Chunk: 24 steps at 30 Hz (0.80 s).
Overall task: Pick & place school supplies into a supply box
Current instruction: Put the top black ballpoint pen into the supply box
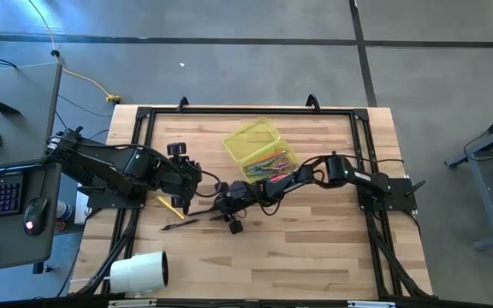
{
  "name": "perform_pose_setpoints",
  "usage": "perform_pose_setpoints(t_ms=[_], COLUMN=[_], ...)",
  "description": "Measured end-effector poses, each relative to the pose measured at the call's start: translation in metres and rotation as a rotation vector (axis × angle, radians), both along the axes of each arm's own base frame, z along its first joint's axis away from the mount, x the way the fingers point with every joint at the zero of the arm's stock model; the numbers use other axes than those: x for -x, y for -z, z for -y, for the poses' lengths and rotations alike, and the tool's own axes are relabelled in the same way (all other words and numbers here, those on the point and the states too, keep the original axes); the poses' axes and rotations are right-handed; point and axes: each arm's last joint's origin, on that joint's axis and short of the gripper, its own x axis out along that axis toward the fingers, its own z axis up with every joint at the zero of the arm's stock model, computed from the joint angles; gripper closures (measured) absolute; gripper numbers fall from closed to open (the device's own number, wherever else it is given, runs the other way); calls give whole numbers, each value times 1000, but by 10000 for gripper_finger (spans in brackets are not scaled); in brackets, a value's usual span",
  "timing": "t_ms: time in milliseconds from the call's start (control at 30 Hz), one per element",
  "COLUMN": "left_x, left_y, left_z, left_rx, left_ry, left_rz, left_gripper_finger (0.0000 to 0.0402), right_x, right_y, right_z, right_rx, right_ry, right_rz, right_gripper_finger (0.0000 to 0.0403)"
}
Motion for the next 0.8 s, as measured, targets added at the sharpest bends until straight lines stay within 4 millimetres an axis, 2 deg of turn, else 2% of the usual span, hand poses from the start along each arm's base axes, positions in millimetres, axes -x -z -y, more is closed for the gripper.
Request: perform_pose_setpoints(t_ms=[67,267,500,700,800], left_x=[0,0,0,0,0], left_y=[0,0,0,0,0], left_z=[0,0,0,0,0], left_rx=[0,1,1,-3,-3], left_ry=[0,0,0,-1,-1], left_rz=[0,0,0,2,2], left_gripper_finger=[188,188,188,188,188], right_x=[-1,-3,2,3,3], right_y=[-5,-23,-4,15,17], right_z=[-4,-5,8,15,15], right_rx=[-5,137,137,76,85], right_ry=[-18,8,50,79,61], right_rz=[49,139,-45,-120,-120], right_gripper_finger=[289,289,289,289,305])
